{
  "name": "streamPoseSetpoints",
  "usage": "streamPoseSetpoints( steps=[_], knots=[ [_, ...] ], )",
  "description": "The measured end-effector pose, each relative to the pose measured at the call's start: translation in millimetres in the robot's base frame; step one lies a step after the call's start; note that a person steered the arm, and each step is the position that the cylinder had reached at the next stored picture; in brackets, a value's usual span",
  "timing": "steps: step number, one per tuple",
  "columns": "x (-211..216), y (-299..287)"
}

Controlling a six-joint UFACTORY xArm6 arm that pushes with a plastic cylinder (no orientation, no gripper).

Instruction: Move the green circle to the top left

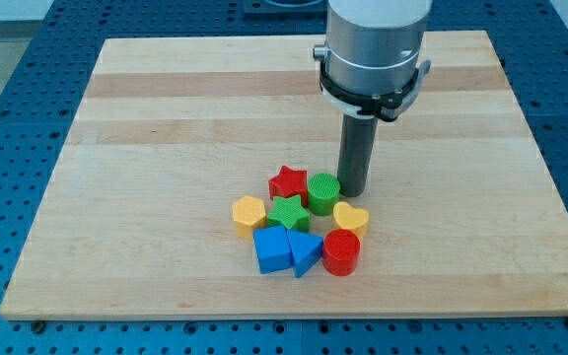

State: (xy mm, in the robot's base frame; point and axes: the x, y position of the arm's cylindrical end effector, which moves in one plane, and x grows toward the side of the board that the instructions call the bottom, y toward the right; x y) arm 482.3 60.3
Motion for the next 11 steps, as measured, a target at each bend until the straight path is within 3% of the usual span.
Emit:
streamPoseSetpoints(
  steps=[2, 3, 4, 7, 11],
  knots=[
    [0, 16],
    [17, 56],
    [52, 59],
    [67, -20],
    [-24, -35]
  ],
)
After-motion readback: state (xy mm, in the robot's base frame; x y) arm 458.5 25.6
